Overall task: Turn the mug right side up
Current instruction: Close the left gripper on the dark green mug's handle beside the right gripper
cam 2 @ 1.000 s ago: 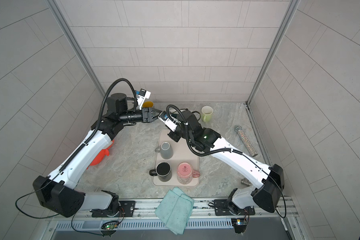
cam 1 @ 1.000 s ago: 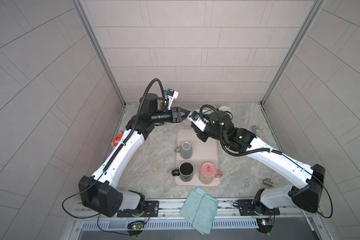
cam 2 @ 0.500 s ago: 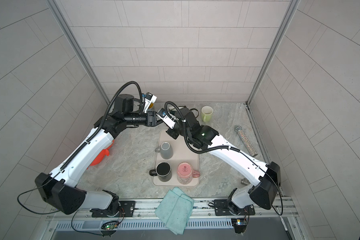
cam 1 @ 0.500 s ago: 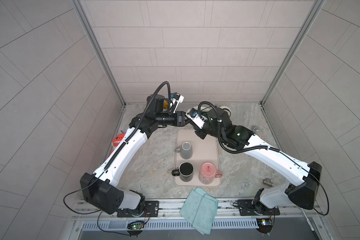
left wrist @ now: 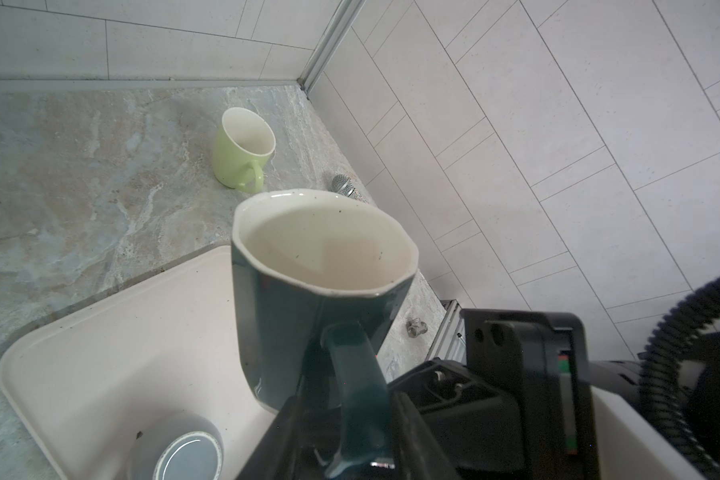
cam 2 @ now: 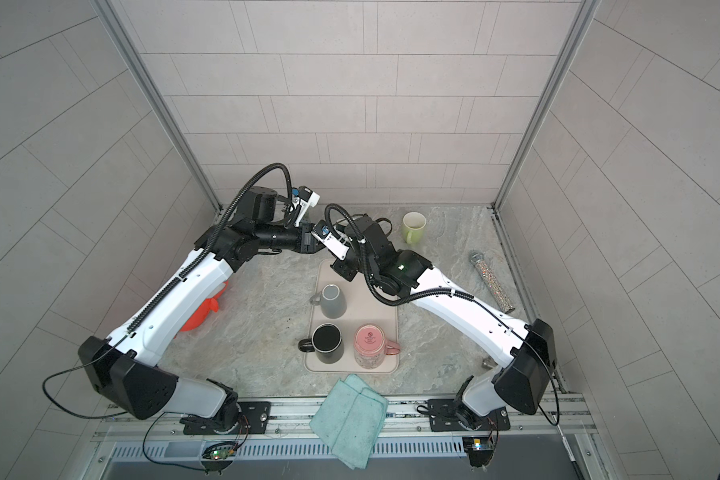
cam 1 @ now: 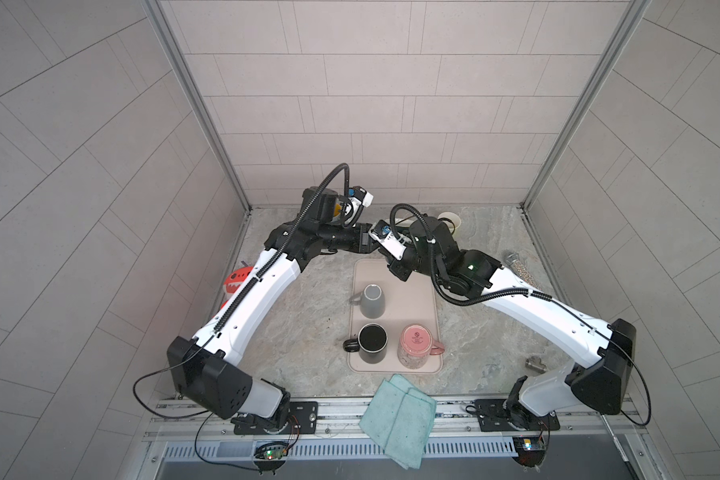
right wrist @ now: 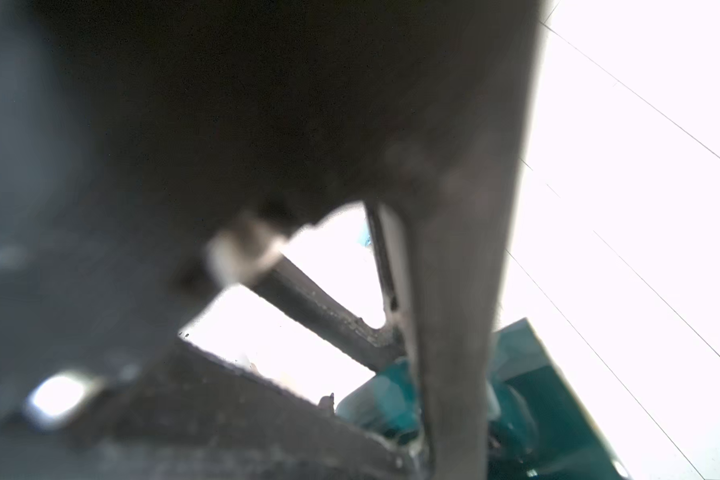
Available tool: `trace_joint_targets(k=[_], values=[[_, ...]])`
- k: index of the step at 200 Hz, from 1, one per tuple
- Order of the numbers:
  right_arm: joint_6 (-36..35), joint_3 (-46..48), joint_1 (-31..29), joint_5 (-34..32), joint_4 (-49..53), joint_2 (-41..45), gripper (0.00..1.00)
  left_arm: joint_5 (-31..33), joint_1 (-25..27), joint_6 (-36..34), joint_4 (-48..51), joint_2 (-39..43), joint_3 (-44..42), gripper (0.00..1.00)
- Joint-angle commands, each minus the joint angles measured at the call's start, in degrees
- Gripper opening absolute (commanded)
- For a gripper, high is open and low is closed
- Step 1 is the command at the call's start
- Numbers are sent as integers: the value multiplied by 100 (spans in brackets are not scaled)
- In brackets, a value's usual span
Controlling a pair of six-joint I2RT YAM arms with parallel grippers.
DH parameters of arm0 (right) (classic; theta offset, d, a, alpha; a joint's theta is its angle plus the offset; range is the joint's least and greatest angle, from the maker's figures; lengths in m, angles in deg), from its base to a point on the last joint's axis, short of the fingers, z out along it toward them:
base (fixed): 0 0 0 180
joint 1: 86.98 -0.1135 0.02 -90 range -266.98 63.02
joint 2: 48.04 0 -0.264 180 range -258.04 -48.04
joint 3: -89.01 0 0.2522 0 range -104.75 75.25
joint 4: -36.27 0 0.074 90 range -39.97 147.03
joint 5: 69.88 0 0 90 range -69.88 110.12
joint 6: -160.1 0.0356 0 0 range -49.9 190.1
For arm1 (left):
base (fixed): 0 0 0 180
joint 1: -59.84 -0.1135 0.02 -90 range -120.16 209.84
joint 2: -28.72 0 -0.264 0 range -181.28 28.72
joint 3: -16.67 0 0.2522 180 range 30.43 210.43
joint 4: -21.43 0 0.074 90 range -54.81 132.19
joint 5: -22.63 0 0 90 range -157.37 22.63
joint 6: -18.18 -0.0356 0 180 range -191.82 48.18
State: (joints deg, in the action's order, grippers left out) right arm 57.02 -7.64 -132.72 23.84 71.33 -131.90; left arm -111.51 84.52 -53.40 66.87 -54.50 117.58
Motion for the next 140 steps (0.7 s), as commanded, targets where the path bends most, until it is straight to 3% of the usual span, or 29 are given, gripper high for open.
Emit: trace_joint_targets(k=[1, 97, 140], values=[[-184, -307, -84, 71, -451, 89, 0, 131, 97, -154, 191, -96, 170, 37], [-212, -342, -137, 229, -425, 53, 0, 234, 177, -189, 205, -233, 181, 26], [-258, -368, -146, 217, -407, 14, 0, 331, 195, -189, 207, -311, 179, 11]])
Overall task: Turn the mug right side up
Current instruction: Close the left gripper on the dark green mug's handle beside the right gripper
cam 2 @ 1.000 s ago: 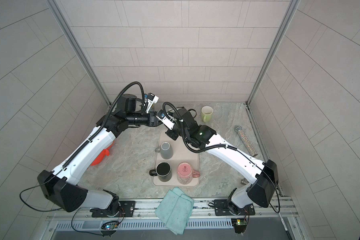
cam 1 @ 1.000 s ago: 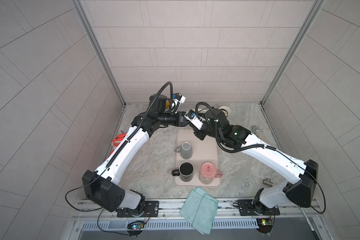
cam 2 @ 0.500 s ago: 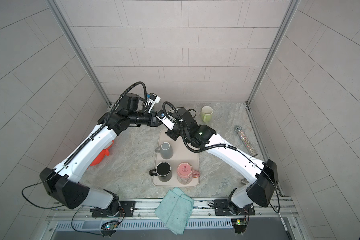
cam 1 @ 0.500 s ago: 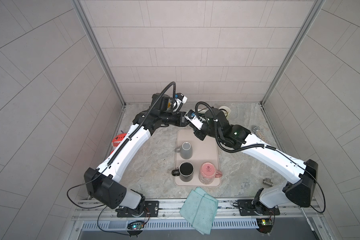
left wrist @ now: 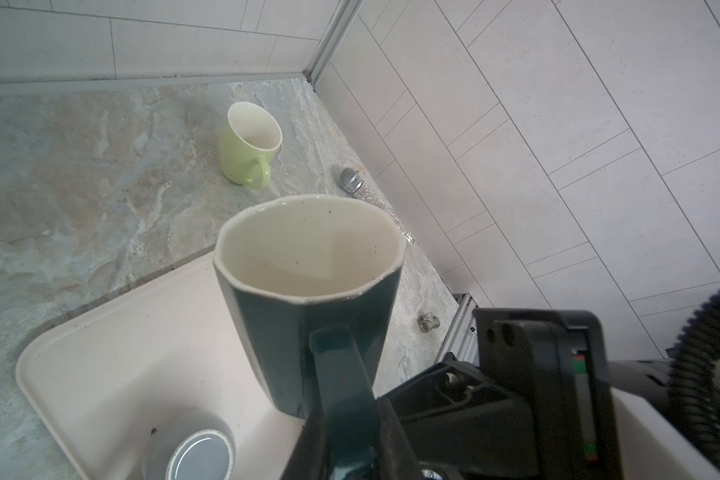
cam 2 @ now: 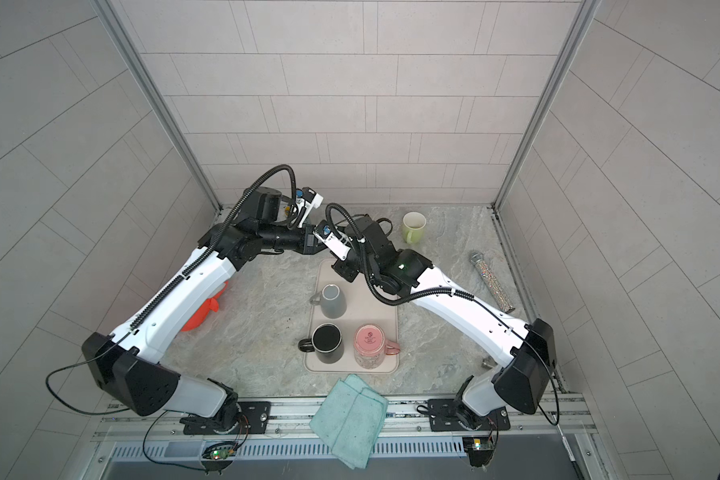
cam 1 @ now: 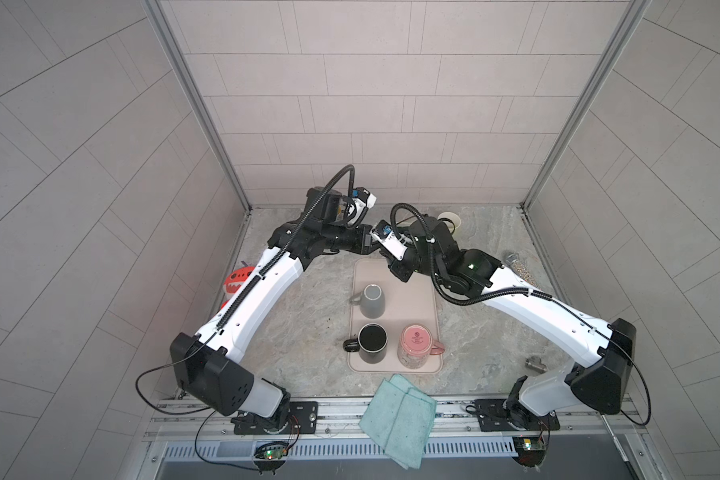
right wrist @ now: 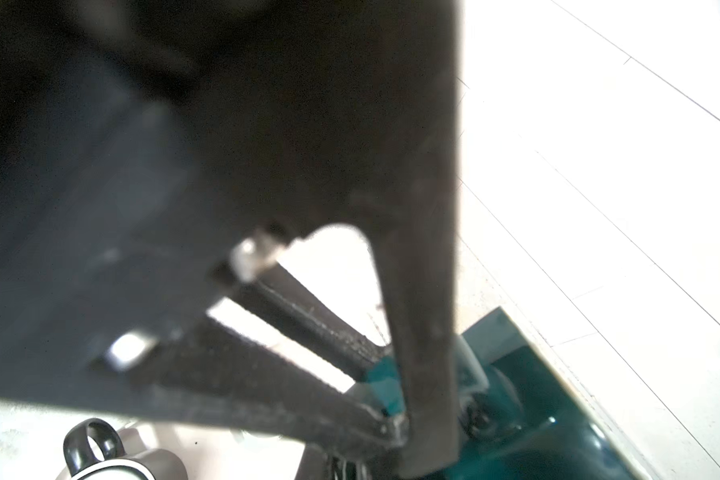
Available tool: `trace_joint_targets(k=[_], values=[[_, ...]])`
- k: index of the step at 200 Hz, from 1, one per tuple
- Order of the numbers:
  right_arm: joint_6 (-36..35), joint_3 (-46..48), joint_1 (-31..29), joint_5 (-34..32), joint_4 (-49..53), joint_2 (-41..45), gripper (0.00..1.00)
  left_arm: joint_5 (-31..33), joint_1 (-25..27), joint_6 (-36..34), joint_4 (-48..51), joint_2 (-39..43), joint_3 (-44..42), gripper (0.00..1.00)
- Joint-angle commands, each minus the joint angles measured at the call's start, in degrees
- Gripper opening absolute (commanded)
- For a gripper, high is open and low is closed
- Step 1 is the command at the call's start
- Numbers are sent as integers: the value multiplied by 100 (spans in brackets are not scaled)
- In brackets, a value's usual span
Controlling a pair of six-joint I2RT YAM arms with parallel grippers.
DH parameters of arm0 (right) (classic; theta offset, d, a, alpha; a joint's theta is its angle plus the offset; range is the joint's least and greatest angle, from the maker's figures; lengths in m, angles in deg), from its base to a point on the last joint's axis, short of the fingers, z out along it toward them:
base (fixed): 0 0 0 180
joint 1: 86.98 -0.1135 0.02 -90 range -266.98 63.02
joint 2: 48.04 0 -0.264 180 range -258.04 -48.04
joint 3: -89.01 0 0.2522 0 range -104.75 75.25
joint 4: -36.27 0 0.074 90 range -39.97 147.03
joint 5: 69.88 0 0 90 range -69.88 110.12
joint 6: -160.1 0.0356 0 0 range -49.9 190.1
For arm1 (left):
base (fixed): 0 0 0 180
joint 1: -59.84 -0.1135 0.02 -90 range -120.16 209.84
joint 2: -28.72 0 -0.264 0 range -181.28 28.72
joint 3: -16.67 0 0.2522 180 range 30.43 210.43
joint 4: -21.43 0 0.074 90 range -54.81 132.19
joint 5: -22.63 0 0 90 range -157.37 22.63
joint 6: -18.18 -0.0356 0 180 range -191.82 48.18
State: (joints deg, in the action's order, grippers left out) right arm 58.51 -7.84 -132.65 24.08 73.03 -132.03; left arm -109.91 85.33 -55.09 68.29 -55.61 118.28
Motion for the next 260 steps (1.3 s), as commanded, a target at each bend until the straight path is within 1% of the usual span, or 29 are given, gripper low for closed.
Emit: trace_joint_targets(k=[1, 17, 29, 117, 153, 177, 208, 231, 260], values=[[-406, -348, -153, 193, -578, 29, 0, 174, 114, -21, 60, -203, 109, 11], [-418, -335, -153, 191, -586, 23, 0, 184, 118, -21, 63, -229, 118, 6], [-427, -331, -153, 171, -595, 23, 0, 215, 122, -21, 31, -226, 110, 0], [-332, -96, -153, -158, -825, 64, 0, 529, 131, 23, -400, -90, -45, 0], [-300, 71, -146, -334, -1002, 173, 13, 618, 132, 39, -471, -88, -106, 0], [-236, 142, -110, -378, -1068, 231, 20, 676, 136, 28, -489, -92, -119, 0], [-194, 261, -91, -444, -1201, 319, 23, 738, 131, 2, -511, -91, -133, 0], [-161, 314, -75, -522, -1172, 387, 29, 832, 131, -16, -584, -104, -163, 0], [-139, 538, -56, -720, -1095, 691, 30, 1026, 122, -147, -605, -247, -104, 0]])
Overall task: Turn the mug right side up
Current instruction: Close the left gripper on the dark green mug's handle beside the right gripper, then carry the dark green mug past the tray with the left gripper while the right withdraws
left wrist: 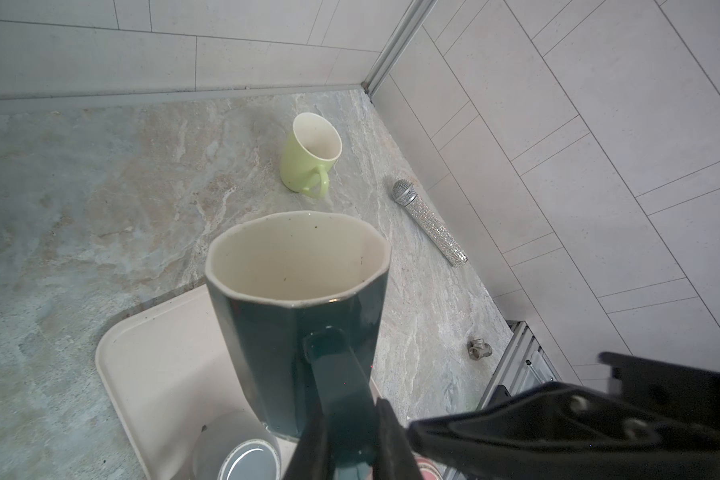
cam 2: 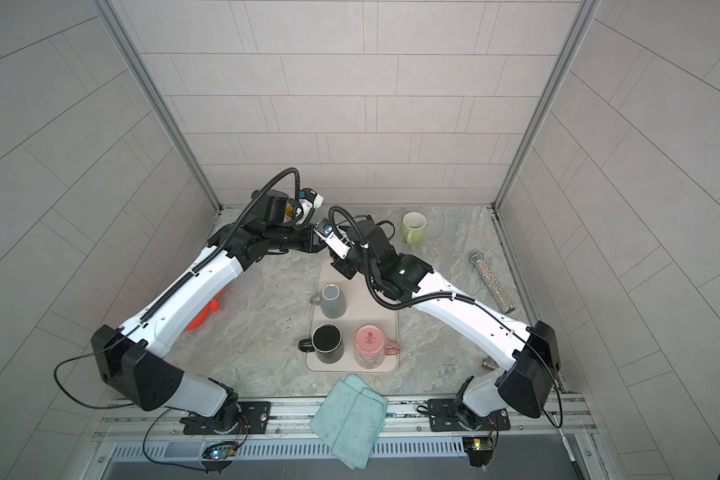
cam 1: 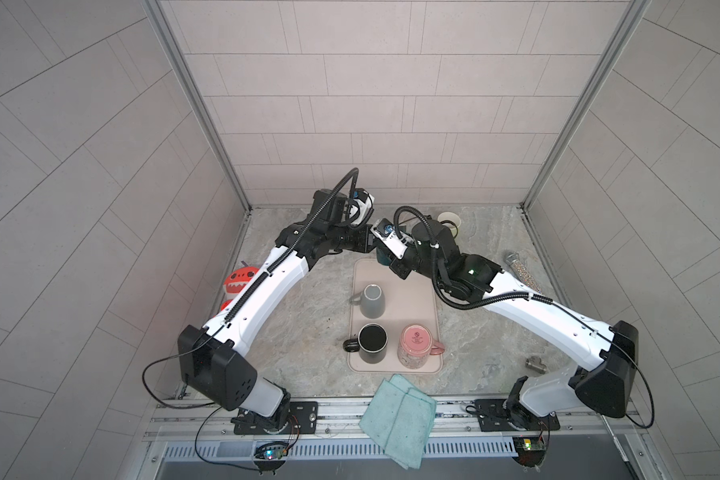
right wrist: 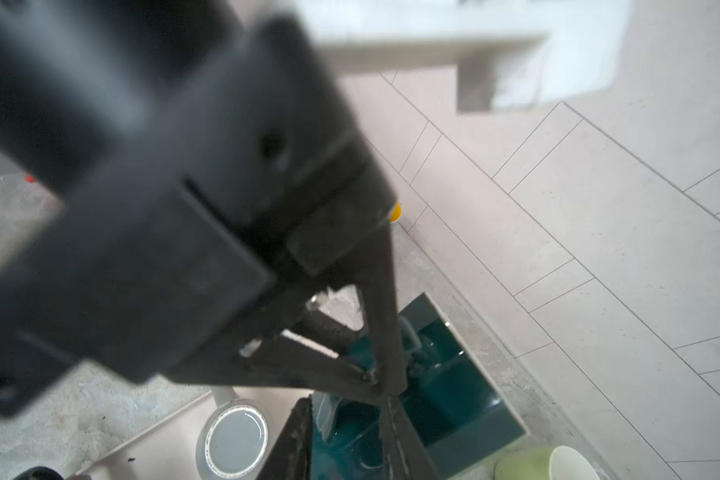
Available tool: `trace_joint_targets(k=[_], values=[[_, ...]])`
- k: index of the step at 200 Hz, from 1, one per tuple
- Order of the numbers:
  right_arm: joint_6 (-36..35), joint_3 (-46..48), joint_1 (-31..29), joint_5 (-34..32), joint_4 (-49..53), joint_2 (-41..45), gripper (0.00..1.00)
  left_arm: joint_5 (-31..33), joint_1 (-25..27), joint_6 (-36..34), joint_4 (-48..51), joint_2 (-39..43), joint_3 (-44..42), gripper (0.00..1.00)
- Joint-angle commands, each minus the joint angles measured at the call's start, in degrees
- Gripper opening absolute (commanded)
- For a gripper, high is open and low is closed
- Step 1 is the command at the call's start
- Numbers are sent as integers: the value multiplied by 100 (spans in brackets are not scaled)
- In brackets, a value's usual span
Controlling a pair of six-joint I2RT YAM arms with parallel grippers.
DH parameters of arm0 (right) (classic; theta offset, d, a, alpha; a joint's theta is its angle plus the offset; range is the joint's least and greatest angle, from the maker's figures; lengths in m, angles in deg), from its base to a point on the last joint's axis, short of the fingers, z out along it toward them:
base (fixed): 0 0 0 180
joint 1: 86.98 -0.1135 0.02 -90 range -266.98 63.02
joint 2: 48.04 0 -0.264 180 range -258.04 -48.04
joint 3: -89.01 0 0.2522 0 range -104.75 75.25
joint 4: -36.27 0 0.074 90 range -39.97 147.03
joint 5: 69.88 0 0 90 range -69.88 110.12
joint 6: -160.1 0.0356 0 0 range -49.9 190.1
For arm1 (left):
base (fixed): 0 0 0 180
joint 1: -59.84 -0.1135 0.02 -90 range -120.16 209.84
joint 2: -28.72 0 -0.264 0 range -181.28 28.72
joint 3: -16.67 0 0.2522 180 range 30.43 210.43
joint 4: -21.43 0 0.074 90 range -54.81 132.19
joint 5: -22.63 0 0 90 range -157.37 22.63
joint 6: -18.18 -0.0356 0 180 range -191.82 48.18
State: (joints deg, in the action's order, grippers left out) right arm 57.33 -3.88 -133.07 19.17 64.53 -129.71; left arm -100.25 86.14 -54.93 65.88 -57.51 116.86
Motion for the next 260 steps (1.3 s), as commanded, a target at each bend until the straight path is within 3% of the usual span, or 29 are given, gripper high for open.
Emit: trace_joint_targets(k=[1, 72, 109, 182, 260], values=[[-18, 156, -10, -238, -246, 468, 30, 66, 41, -165, -368, -67, 39, 0], [271, 860, 203, -724, -210, 1443, 30, 450, 33, -272, -920, -494, 128, 0], [413, 1122, 253, -897, -259, 1778, 28, 1059, 15, -524, -1457, -631, 2, 0], [669, 1561, 414, -977, -446, 2082, 26, 2689, -85, -846, -4522, -1219, -1229, 0], [908, 1763, 735, -789, -591, 2026, 24, 3016, -283, -643, -6808, -2318, -1388, 0]])
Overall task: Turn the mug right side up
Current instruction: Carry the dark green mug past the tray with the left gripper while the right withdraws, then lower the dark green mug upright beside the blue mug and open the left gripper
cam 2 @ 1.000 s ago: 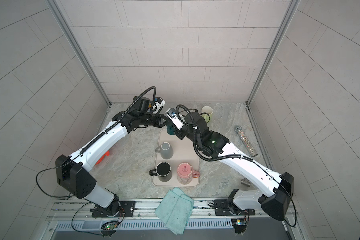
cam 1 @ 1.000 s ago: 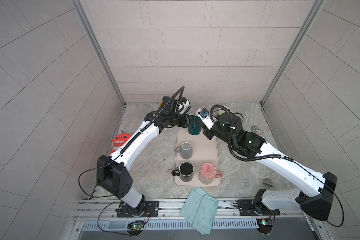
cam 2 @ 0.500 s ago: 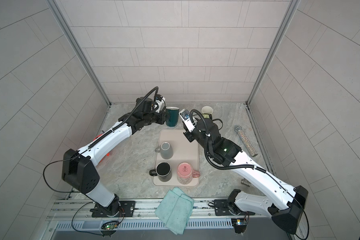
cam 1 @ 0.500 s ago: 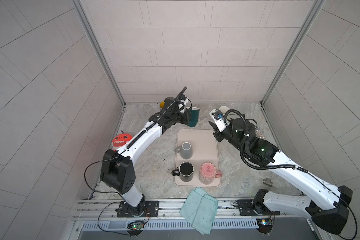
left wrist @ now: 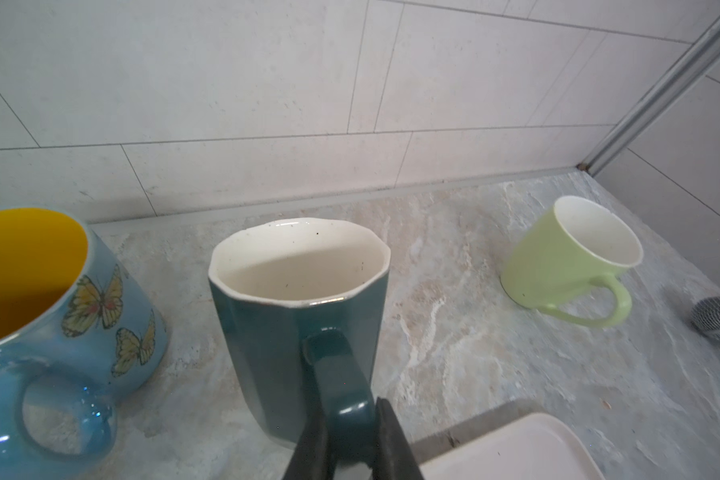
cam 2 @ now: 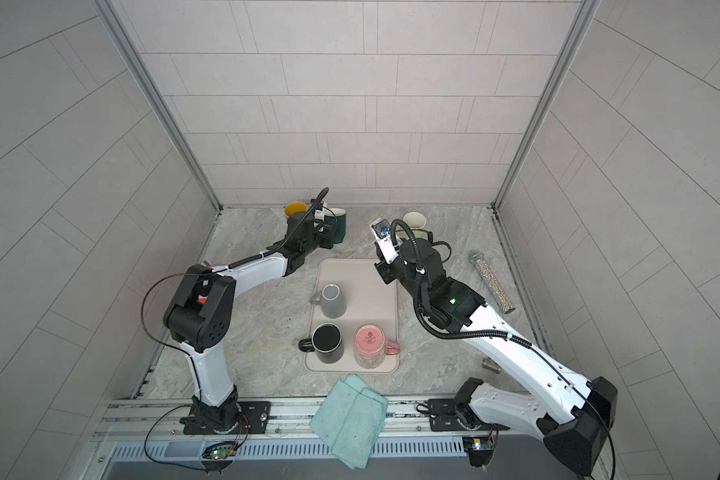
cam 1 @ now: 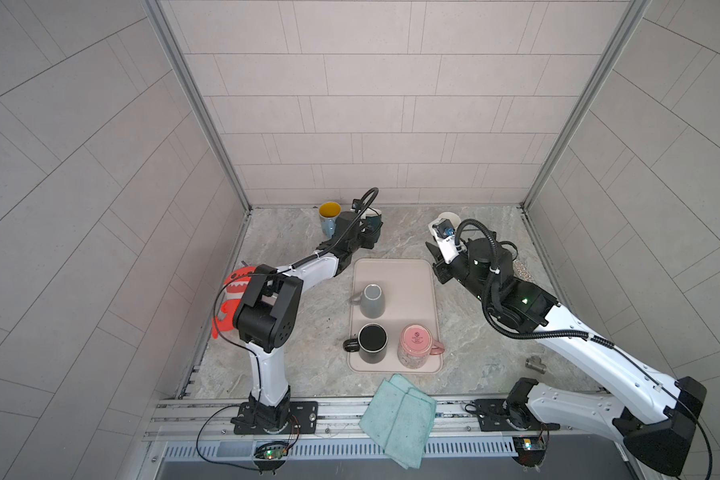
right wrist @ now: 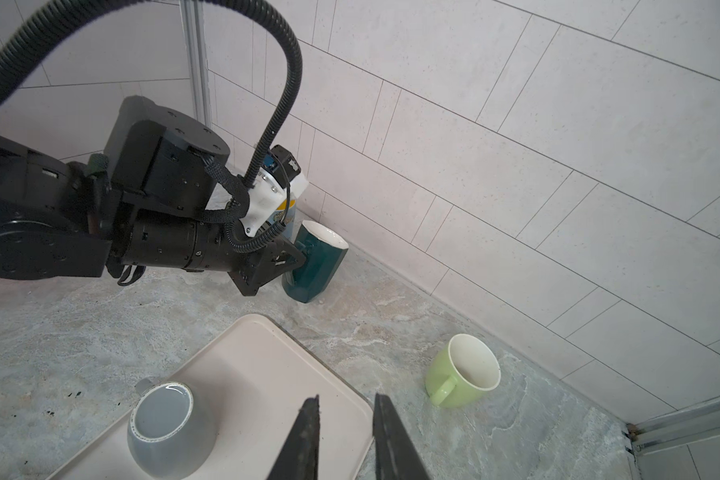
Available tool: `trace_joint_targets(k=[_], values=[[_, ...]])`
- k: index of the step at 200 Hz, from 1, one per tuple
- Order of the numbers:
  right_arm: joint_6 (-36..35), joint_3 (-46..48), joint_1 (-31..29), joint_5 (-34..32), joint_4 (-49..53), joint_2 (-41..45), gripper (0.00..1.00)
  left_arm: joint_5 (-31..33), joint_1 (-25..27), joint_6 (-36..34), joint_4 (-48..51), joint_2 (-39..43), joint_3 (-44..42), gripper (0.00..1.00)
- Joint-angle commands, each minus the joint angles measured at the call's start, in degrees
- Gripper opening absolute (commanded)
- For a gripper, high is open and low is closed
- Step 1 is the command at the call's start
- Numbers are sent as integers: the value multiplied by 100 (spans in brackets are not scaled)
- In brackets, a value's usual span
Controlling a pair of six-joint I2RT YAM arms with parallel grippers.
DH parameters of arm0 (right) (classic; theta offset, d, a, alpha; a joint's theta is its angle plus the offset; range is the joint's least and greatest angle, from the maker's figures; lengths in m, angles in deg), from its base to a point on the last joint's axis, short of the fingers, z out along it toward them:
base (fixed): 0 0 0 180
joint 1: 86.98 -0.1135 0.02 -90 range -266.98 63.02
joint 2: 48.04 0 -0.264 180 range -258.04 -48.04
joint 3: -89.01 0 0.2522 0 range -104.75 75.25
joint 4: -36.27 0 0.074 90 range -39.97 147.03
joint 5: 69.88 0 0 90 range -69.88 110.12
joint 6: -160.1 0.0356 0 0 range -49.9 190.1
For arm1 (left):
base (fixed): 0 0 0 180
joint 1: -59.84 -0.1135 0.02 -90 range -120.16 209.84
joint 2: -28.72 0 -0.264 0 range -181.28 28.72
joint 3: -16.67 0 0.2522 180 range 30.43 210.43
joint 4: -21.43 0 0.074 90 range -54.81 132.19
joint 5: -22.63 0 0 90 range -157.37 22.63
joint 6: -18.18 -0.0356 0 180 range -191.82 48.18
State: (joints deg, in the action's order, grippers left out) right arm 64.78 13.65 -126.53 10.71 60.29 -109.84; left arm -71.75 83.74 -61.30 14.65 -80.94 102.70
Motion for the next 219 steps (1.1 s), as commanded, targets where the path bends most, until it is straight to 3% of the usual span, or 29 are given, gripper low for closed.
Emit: trace_joint_targets(k=[1, 104, 219], values=[[163, 13, 85, 55, -171, 38, 23, 161, -43, -11, -1710, 12, 22, 0], [305, -22, 249, 225, -235, -227, 22, 95, -116, -174, -3874, -852, -546, 0], [418, -55, 280, 278, -226, -390, 21, 533, -131, -886, -4230, -1318, -590, 0]])
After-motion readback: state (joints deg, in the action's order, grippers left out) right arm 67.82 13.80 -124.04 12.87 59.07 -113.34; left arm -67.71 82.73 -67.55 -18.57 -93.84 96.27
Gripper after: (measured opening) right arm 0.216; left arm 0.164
